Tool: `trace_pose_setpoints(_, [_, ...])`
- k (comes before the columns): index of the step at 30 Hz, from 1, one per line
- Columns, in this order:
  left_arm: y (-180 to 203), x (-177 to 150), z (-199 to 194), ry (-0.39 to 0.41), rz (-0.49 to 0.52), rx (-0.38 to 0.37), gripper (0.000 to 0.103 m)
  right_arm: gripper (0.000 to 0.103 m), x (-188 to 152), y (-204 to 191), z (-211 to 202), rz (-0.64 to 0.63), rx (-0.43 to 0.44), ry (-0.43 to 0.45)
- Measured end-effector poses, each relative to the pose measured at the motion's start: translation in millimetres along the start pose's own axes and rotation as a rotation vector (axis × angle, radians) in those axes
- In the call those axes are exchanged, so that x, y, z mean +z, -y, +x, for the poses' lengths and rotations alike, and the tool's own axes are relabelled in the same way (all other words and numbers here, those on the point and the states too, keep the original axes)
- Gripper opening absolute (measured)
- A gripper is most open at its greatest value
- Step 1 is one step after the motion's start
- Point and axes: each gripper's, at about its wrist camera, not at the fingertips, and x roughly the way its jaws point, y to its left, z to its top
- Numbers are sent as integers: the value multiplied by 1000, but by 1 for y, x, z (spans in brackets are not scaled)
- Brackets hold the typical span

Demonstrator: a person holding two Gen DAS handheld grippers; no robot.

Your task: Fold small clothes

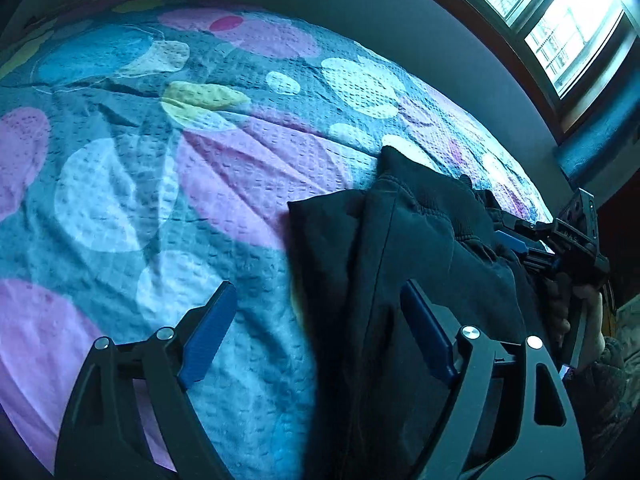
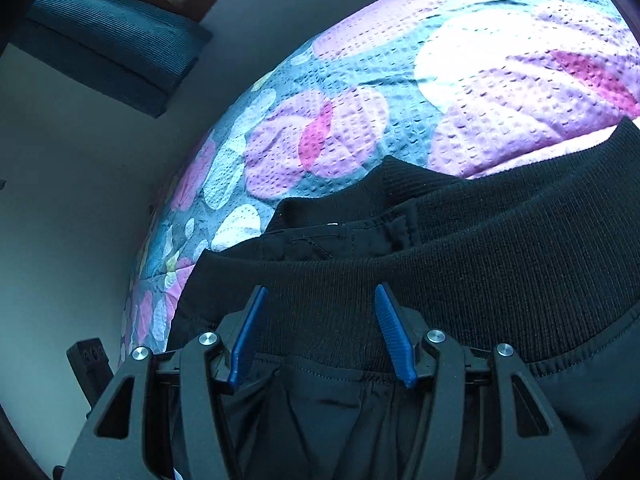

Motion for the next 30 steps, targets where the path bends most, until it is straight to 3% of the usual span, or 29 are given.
trace_pose_setpoints(6, [2, 26, 20, -77, 38, -19, 83, 56, -4, -3, -4, -35, -18, 23])
trace_pose_setpoints(11, [11, 25, 23, -89, 105, 10, 84, 56, -10, -11, -20, -48, -27, 33])
trace_pose_setpoints(19, [7, 18, 20, -80, 116, -4, 87, 56, -66, -25, -72, -60, 47, 24])
trace_pose_setpoints(24, [15, 14, 22, -84, 159, 31, 88, 56, -94, -19, -45, -56, -11, -92])
trace_pose_setpoints(30, [22, 10, 23, -77, 190, 69, 88, 56, -97, -18, -44, -61, -9, -51])
